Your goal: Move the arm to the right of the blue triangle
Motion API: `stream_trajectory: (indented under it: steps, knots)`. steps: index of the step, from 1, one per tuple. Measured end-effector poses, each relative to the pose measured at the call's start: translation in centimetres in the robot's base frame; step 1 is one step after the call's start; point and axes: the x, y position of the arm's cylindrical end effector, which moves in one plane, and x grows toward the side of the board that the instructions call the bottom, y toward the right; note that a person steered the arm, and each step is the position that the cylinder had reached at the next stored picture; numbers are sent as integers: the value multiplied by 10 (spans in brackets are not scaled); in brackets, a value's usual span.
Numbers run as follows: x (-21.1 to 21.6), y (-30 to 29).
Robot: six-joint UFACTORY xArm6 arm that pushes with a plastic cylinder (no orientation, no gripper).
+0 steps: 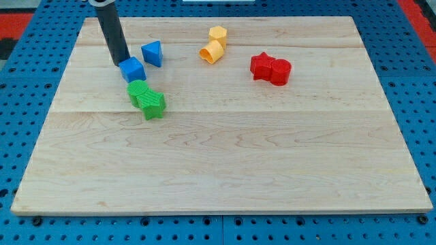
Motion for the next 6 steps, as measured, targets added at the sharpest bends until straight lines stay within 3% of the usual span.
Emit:
stream_trajectory:
  steps: [1, 2, 3, 4, 5, 6]
  knots:
    - [-1, 42]
    - [23, 47]
    - [-4, 76]
    - [-4, 121]
    - [-12, 190]
    - [-52, 144]
